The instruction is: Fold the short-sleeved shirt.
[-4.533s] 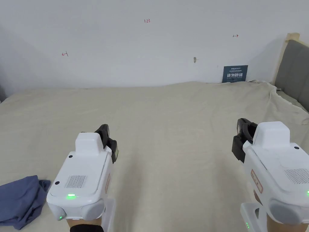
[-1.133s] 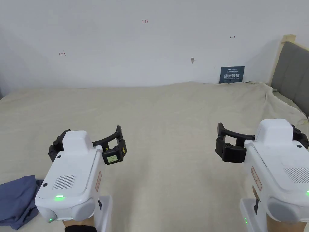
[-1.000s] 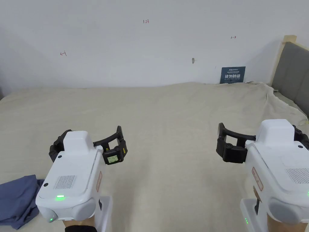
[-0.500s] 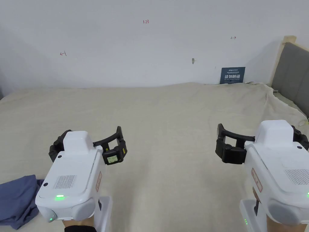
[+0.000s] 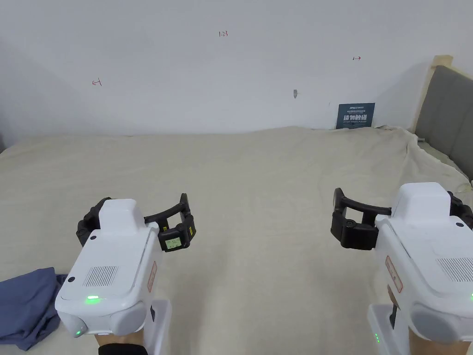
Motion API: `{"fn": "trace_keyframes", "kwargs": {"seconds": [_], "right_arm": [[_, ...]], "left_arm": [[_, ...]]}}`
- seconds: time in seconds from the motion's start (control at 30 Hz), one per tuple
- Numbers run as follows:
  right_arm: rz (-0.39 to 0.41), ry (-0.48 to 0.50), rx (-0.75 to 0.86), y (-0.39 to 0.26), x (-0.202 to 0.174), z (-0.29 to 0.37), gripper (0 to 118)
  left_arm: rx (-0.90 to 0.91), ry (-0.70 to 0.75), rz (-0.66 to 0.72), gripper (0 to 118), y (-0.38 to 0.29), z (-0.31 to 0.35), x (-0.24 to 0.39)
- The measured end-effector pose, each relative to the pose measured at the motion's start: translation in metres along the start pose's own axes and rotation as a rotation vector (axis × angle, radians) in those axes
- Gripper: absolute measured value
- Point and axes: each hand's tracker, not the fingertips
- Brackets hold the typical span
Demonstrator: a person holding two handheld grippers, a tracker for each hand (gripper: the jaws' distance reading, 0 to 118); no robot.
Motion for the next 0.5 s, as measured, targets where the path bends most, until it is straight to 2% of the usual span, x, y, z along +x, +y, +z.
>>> {"fn": "trace_keyframes", "kwargs": {"seconds": [0.4, 0.43, 0.5], "right_arm": [[0.003, -0.031, 0.003, 0.0011, -0.0026, 0.0000, 118], [-0.010, -0.039, 0.002, 0.0016, -0.0025, -0.0004, 118], [-0.091, -0.045, -0.014, 0.0032, -0.0007, -0.0011, 118]], "left_arm": [[-0.009, -0.001, -0.003, 118, -0.0009, 0.0006, -0.0015], [-0.009, -0.001, -0.002, 118, -0.0007, 0.0008, -0.0017], [-0.010, -0.006, 0.000, 118, 0.0001, 0.0014, -0.0024]]}}
